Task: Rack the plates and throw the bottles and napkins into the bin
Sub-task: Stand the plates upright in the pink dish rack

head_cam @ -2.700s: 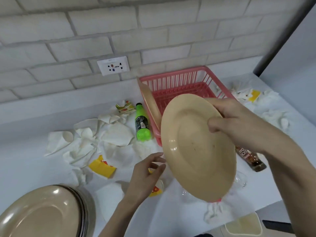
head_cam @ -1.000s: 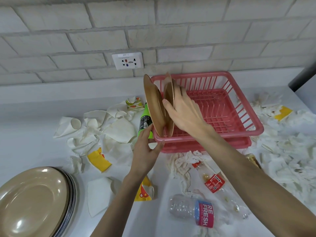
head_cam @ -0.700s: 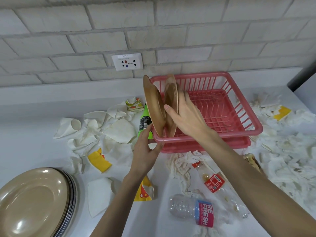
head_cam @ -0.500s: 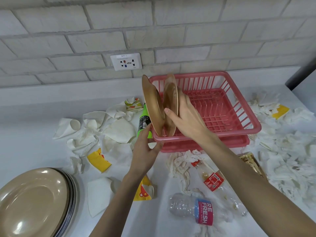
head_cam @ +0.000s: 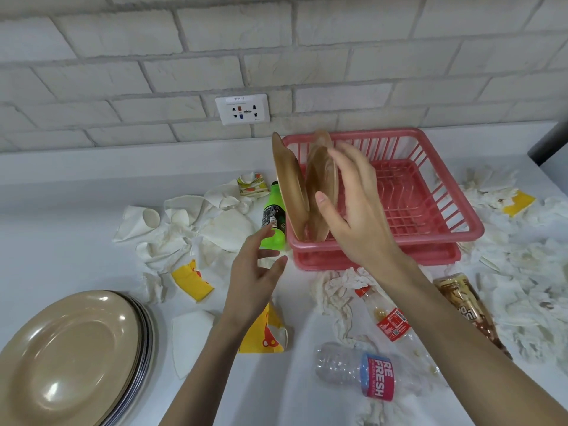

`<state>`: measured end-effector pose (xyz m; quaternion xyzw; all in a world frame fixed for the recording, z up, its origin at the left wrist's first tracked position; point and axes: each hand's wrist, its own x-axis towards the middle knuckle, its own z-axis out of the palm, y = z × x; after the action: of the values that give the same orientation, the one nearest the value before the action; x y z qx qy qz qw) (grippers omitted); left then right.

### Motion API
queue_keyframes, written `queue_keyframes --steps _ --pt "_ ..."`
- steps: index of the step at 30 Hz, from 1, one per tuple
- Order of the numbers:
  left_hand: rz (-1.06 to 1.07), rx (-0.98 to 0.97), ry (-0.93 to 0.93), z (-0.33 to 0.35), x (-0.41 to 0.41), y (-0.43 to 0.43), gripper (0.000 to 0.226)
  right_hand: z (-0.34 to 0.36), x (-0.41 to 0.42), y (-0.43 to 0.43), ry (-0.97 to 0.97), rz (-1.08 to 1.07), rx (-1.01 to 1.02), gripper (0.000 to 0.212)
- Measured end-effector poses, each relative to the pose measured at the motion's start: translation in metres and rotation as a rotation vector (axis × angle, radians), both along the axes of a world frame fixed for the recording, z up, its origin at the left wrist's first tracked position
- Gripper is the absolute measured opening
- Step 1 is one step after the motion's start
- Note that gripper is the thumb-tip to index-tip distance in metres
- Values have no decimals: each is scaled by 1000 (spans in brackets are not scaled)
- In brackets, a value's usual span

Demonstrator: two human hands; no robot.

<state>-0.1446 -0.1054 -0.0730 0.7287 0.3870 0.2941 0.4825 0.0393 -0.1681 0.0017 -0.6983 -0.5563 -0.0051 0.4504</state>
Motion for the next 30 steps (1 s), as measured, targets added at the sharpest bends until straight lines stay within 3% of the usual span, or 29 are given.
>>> queue_keyframes --steps 6,10,15,20,25,30 --pt "22 -19 -28 24 -51 3 33 6 -51 3 -18 238 70 26" --pt "84 -11 5 32 -103 9 28 -2 -98 14 88 388 -43 13" --pt "219 3 99 25 -181 25 24 -23 -162 36 144 507 -310 19" --pt "347 72 244 12 -258 46 20 -46 -225 58 66 484 -535 28" --pt "388 147 342 -1 -319 67 14 -69 -267 77 2 455 -685 19" --pt "356 207 408 -18 -358 90 22 -84 -293 93 5 378 -732 20"
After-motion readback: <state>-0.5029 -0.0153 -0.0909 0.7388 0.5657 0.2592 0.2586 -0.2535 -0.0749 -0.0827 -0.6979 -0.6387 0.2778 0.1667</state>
